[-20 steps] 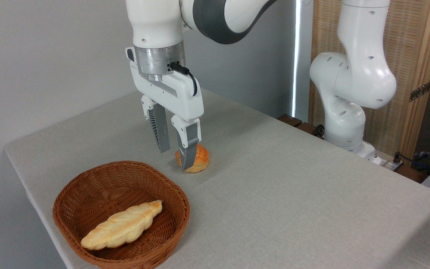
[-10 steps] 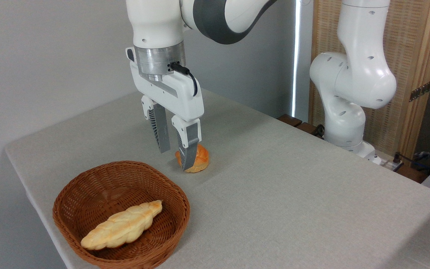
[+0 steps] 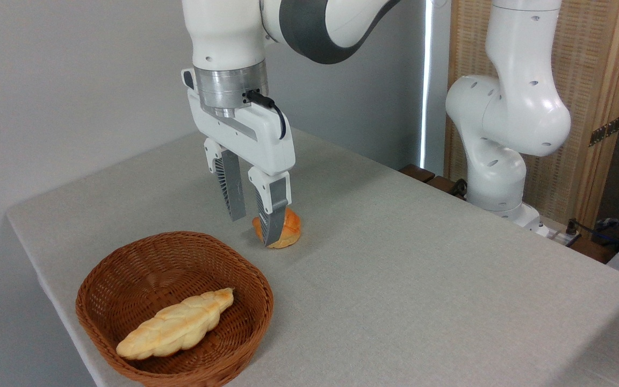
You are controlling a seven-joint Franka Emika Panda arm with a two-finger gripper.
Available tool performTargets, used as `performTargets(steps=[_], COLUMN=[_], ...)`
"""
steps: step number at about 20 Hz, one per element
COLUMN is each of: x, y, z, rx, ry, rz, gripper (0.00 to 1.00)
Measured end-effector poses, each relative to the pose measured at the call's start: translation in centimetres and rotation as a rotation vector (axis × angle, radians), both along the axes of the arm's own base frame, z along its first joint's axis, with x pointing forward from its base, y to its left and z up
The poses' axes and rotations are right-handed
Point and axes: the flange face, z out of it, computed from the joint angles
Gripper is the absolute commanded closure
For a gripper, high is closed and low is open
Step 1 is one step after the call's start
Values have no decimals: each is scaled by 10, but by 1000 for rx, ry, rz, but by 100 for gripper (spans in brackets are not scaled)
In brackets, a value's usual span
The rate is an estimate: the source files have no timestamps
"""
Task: Put bread into the basket
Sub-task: 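Lower the open gripper around the small orange bun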
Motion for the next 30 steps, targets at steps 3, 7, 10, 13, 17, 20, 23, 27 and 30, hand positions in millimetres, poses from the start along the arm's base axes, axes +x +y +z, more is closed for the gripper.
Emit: performTargets(steps=[3, 7, 10, 13, 17, 20, 23, 27, 30], x=[0, 0, -2, -9, -28, -37, -46, -60, -67], y=[1, 1, -1, -8, -29, -46, -69, -102, -112], z=[0, -1, -5, -13, -30, -41, -55, -65, -74], rx=[0, 1, 2, 4, 9, 8, 10, 17, 22], ry=[0, 4, 13, 31, 65, 54, 55, 74, 92], rz=[3, 2, -2, -17, -65, -107, -159, -231, -257], gripper=[0, 0, 0, 0, 0, 0, 0, 0, 0])
